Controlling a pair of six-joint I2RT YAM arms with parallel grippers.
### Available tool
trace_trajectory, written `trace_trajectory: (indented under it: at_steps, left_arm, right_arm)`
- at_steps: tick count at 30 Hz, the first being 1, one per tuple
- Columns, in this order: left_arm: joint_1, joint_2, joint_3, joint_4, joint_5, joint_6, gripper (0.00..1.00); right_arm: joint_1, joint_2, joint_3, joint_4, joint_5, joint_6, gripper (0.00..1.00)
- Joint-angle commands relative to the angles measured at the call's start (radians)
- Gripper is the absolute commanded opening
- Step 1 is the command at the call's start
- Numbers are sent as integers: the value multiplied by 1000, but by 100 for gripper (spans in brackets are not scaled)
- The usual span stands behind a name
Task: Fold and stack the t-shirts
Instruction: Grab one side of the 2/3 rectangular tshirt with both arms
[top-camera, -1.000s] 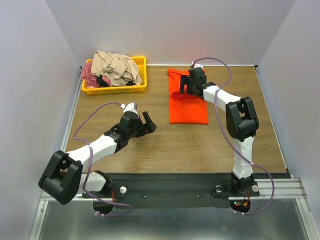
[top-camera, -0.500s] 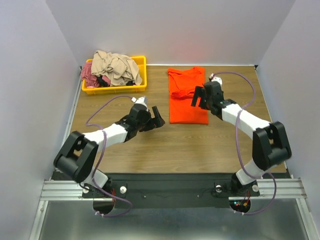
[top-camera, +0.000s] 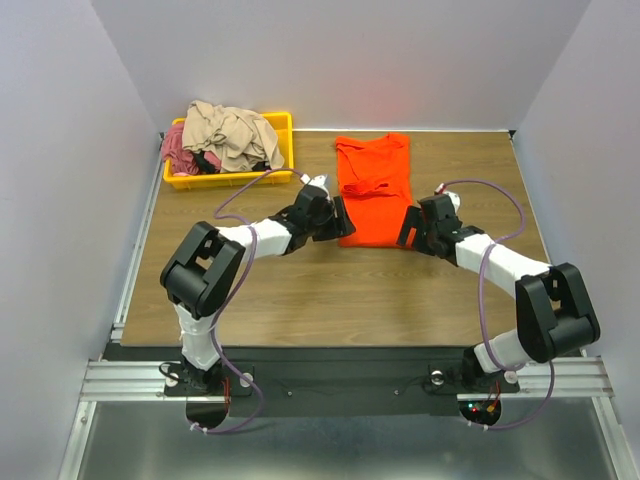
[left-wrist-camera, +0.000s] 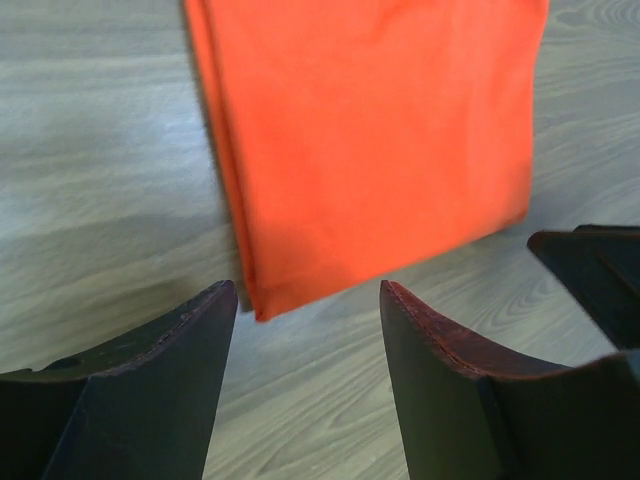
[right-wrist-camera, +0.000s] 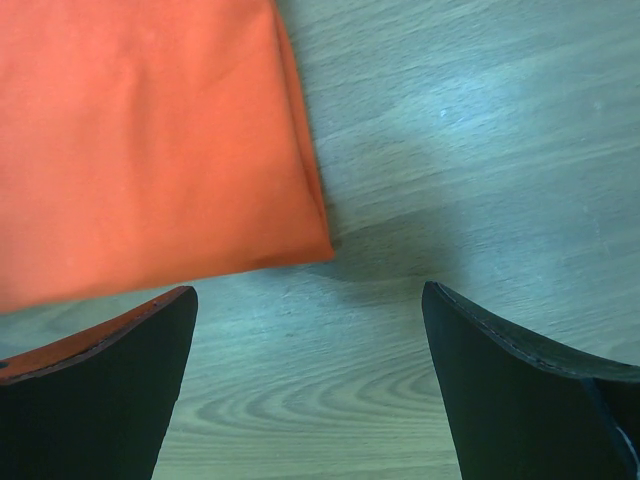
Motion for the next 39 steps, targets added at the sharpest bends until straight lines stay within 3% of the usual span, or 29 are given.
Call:
trace_trajectory:
  at_steps: [1,11,16,22,32,36,39]
  left_arm:
    - [-14,-3,115,27,-11,53,70]
    - [-16,267,486,-113,12,142,70]
    - [-16,336,567,-137,14,148,70]
    - [-13,442,704,-142,-28,166,70]
    - [59,642,1070,-240,-121,172,71]
    - [75,649,1166,-329,-125,195,71]
    - [72,542,1091,-321,-115,211,80]
  right_arm:
    - [0,-50,7,30,-31,16,100]
    - [0,-166,-44,9,-9,19,100]
    - [-2,-212,-48,1,0,14,100]
    - [-3,-249,-60,-2,11,11,100]
    - [-3,-251,-67,-5,-11,10,100]
    - [-3,-257,-68,-7,-28,11,100]
    - [-2,-266,-74,-7,-25,14,100]
